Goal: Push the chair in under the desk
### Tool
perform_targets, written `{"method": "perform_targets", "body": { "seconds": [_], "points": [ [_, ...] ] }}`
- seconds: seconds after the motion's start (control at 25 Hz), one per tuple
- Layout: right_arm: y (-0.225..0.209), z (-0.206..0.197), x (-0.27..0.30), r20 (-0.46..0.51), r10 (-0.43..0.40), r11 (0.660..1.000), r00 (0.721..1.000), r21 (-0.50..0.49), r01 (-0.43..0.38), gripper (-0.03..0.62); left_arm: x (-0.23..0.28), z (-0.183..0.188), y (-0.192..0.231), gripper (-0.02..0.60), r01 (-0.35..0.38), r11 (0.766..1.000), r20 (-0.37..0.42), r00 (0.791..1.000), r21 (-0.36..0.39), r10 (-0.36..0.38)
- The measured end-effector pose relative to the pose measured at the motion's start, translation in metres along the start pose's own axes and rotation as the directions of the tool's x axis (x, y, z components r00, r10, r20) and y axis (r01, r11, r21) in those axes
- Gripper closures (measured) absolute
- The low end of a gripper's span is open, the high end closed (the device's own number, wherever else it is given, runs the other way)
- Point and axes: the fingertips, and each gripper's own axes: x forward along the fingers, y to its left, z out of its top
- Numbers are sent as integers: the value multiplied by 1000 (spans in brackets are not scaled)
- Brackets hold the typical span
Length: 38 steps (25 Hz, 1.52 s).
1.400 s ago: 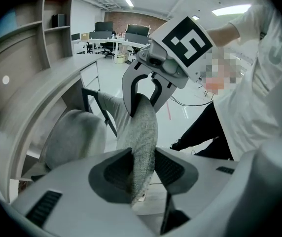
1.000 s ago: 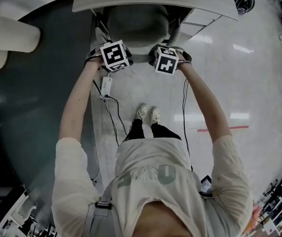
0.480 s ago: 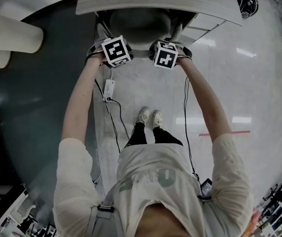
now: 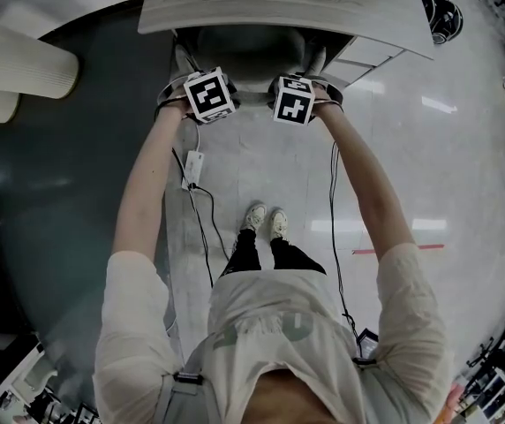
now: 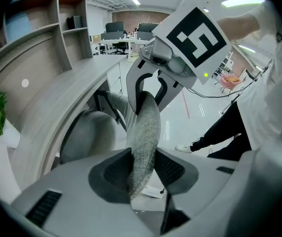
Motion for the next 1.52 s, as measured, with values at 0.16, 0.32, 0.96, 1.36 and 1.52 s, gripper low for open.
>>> {"method": "perform_targets", "body": {
  "seconds": [0.16,0.32,0.96,1.36,1.52],
  "points": [
    [1,-1,2,-1,-3,999,1000,-35,3,483,1,-2,-1,433,-17,999,35,999,-30,18],
    [3,0,4,-15,-13,999,1000,-40,12,482,1,-1,-2,434,-70,997,65,995,-33,72],
    [-3,-5,-13,-67,-283,959,957,-18,283,474,-26,8,-6,449,-360,931,112,925,-52,364],
    [1,12,-93,65,-405,904,912,176,389,530,-123,35,-12,566,-439,811,417,701,-388,579],
    [-2,42,-166,211,-576,796,790,365,482,571,-179,50,-30,568,-399,725,511,522,-561,683]
  ]
}}
